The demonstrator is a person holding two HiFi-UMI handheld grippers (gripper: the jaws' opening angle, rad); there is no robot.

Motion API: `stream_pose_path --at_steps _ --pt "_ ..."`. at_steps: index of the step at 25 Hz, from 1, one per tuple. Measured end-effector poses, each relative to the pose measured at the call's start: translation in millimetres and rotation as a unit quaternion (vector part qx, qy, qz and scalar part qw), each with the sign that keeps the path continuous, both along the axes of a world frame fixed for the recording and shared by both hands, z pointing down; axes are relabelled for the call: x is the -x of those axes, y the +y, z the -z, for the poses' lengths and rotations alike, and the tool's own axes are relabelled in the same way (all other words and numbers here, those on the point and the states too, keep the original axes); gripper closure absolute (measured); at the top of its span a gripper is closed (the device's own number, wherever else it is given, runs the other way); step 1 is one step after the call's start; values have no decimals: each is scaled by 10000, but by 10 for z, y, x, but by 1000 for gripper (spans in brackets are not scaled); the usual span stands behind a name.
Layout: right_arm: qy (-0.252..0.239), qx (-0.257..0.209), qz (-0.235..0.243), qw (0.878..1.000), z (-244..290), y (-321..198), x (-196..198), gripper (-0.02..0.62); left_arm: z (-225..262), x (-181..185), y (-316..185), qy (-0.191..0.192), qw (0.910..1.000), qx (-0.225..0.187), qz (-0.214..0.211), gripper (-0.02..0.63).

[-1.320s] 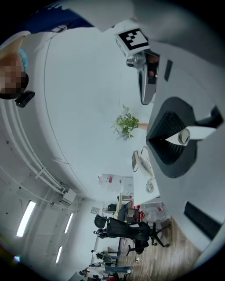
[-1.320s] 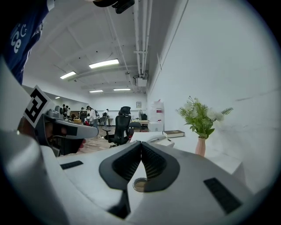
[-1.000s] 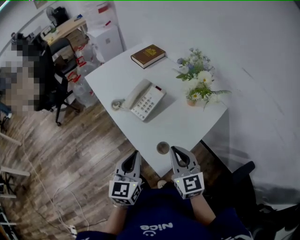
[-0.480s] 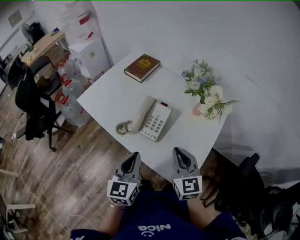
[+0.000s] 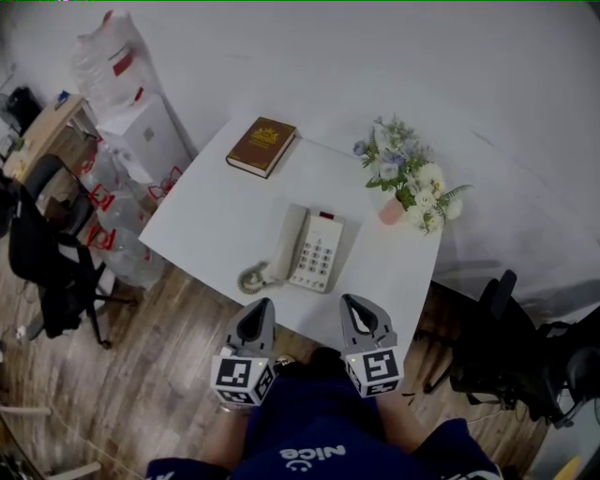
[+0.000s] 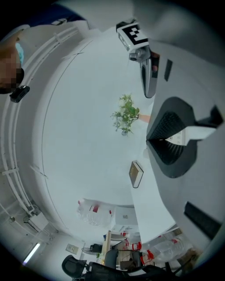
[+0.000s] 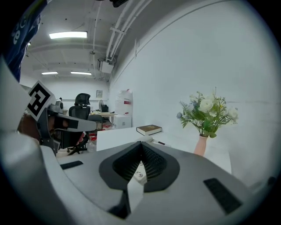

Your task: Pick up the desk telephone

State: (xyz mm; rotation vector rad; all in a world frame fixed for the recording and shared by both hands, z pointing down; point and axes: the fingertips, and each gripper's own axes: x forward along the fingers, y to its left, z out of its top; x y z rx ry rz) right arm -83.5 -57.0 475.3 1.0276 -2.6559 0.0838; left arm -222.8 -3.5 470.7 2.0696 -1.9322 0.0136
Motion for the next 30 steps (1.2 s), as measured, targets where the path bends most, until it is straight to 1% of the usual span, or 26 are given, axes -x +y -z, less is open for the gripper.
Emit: stream_pose_path --at_steps 2,6,9,12,15,16,17,18,21,23,26,30 --pt "45 53 -120 9999 -1 -65 -15 574 -45 31 -73 63 9999 123 -15 589" --pt "76 281 -304 9991 -70 -245 -41 574 -188 64 -239 124 9982 589 -83 589" --pt "9 430 -391 9983 -90 -401 -54 574 -235 19 -374 360 9961 756 -273 589" --pt "-45 756 -360 9965 -150 -503 -48 572 -273 -2 -485 659 9929 900 -412 588" --pt "-162 1240 -298 9917 -256 -652 -35 571 -288 -1 -649 793 9905 995 -514 586" --pt "-241 1417 -279 9892 -292 -684 -36 555 -302 -17 -685 842 9892 1046 -586 563" --pt "-322 1574 -253 9867 -320 -713 -35 489 -318 -31 -719 905 9875 1105 -660 491" --pt "-390 1702 -216 9844 -342 -740 -29 455 -336 -36 -754 969 9859 1165 -710 433" --pt "-542 1952 -79 9792 -374 -828 -11 435 -401 11 -876 1044 9829 1349 -691 373" --pt "-666 2121 1 9750 -395 -888 -2 414 -428 55 -968 1067 9813 1454 -671 351" --pt "-835 2361 36 9681 -434 -967 6 405 -465 126 -1098 1076 9794 1573 -672 336" --pt "-831 2540 31 9636 -494 -1029 58 402 -567 298 -1231 1049 9764 1806 -542 334"
